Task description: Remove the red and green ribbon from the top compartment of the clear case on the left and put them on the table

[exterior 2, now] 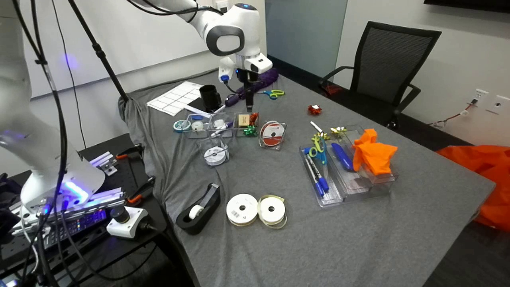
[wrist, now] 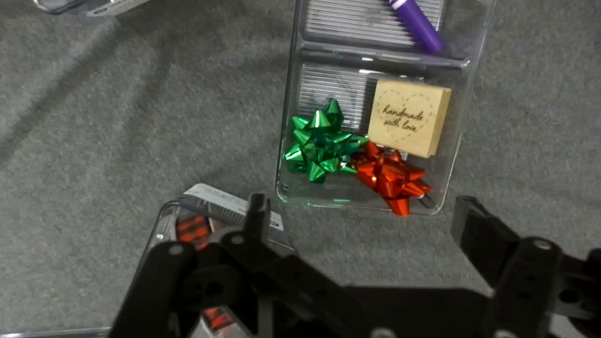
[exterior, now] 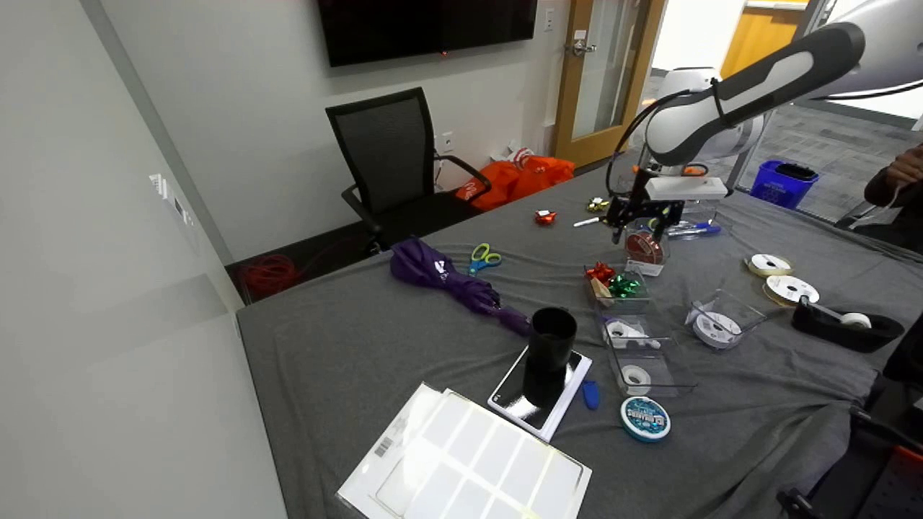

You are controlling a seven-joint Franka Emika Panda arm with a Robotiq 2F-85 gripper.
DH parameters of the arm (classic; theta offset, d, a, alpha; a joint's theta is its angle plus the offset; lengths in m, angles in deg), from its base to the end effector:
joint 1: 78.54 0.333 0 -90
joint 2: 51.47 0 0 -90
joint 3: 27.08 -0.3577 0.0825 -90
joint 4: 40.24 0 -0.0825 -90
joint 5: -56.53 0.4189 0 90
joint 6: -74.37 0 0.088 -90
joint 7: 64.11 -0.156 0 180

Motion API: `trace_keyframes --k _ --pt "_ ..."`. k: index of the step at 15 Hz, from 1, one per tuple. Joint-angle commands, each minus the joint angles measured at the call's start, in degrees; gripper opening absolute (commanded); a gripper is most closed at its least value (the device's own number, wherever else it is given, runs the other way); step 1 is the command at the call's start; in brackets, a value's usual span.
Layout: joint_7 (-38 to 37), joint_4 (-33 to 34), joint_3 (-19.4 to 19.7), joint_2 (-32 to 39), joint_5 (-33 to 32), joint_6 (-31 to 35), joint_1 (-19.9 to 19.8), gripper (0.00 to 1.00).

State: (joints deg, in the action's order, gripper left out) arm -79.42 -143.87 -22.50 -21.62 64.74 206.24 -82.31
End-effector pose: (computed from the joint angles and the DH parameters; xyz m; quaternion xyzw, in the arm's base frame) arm 0.6886 -0.0900 0.2165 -0.9683 0.2472 0.0145 0.0319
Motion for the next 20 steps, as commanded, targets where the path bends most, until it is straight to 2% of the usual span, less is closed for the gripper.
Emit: trace_keyframes --k 1,7,8,9,15,16,17,18,19,20 --pt "4.98 3.19 -2.45 3.75 4.79 0.56 -2.32 1.00" --pt "5.61 6.68 -2.33 8.97 5.66 0.46 -2.60 1.00" --pt "5.55 7.17 -2.27 9.78 5.55 0.58 -2.64 0.91" --pt "5.56 7.54 -2.33 10.45 5.59 0.58 -2.74 0.74" --pt "6.88 9.57 -3.51 13.43 6.99 2.30 -3.77 0.29" --pt "7.70 9.63 -4.03 13.69 7.62 3.16 -4.13 0.41" --pt "8.66 9.68 -4.65 13.93 8.49 3.99 -4.57 0.60" --pt "9.86 9.65 -5.30 14.17 9.30 4.78 -5.05 0.66" --pt "10.90 9.53 -5.89 14.33 10.06 5.45 -5.48 0.68" --pt "12.19 9.31 -6.57 14.37 10.88 6.03 -6.02 0.75"
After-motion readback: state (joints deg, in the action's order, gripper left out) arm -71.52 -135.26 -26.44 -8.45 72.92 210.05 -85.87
